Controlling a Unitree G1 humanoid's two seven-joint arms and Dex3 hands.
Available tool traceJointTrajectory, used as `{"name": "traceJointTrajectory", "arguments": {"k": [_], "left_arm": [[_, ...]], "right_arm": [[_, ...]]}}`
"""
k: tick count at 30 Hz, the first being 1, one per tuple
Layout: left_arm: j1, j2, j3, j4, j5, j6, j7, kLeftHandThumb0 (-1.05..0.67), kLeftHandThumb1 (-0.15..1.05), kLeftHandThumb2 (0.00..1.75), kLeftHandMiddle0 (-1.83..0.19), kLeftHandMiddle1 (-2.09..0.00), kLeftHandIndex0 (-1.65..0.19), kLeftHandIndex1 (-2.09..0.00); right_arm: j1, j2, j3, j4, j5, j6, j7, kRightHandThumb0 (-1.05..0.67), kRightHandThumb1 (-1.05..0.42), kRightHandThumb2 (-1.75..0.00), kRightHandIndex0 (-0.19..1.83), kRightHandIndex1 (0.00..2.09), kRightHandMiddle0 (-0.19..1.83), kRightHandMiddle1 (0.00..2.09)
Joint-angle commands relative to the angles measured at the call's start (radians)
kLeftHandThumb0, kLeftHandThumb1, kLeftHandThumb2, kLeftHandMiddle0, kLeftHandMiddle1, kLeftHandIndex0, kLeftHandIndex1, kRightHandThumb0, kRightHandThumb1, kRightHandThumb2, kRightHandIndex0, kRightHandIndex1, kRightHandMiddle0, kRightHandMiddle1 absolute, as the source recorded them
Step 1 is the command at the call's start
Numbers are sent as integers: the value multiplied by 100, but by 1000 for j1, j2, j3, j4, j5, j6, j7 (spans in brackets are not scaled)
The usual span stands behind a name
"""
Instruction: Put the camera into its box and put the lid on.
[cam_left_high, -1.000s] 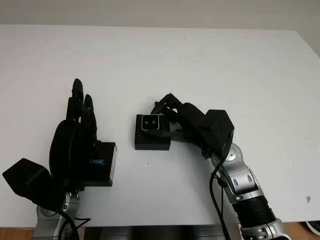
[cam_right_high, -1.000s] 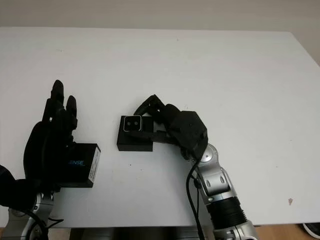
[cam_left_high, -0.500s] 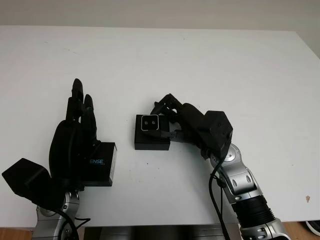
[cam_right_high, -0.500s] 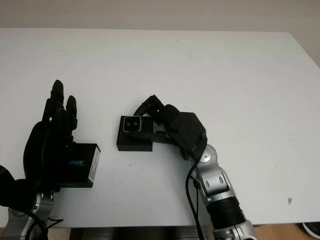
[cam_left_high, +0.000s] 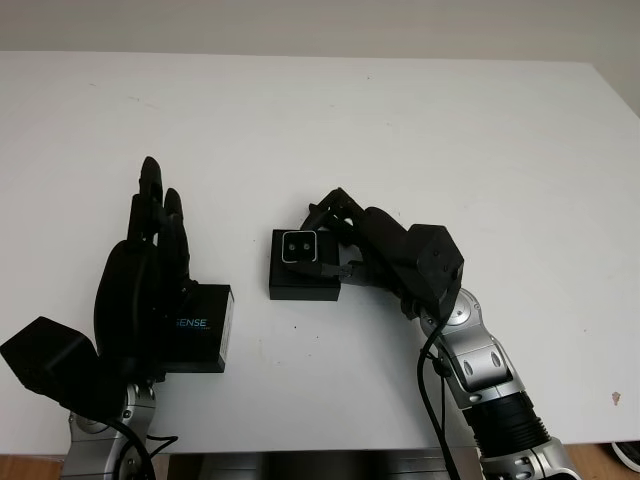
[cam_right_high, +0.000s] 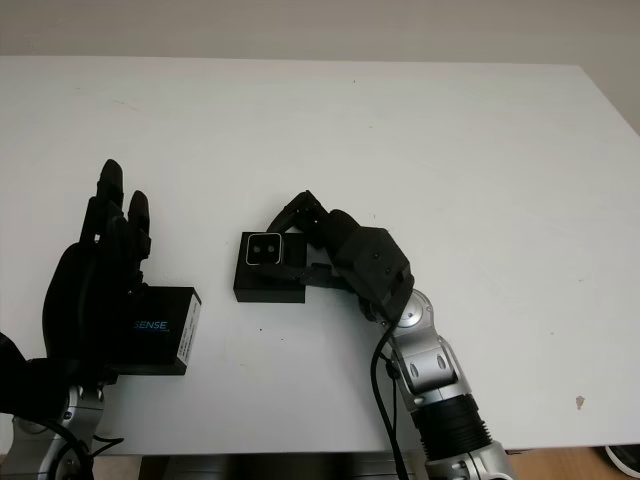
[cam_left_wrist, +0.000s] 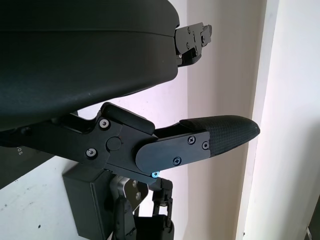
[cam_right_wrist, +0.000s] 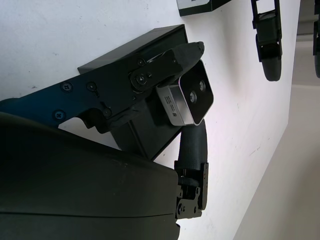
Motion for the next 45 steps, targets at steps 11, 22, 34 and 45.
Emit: {"name": "traceJointTrajectory", "arguments": {"k": [11, 22, 34, 45], "left_arm": [[0, 6, 3, -7, -3, -2, -6, -77, 105, 63, 19, 0, 19, 0], [8, 12, 7, -15, -8, 4, -7, -77, 105, 63, 19, 0, 19, 0], [7, 19, 5, -22, -4, 12, -3, -78, 105, 63, 19, 0, 19, 0], [14, 28, 8, -32, -3, 15, -6, -77, 105, 63, 19, 0, 19, 0]], "right_arm": [[26, 1, -8, 15, 6, 14, -3, -48, -105, -16, 20, 5, 11, 209], [27, -3, -10, 29, 6, 4, -5, -49, -105, -16, 19, 5, 10, 209], [22, -1, -1, 31, 1, 9, -4, -49, -105, -15, 20, 5, 11, 209], [8, -10, -1, 48, 0, 6, 17, -49, -105, -14, 19, 5, 12, 209]]}}
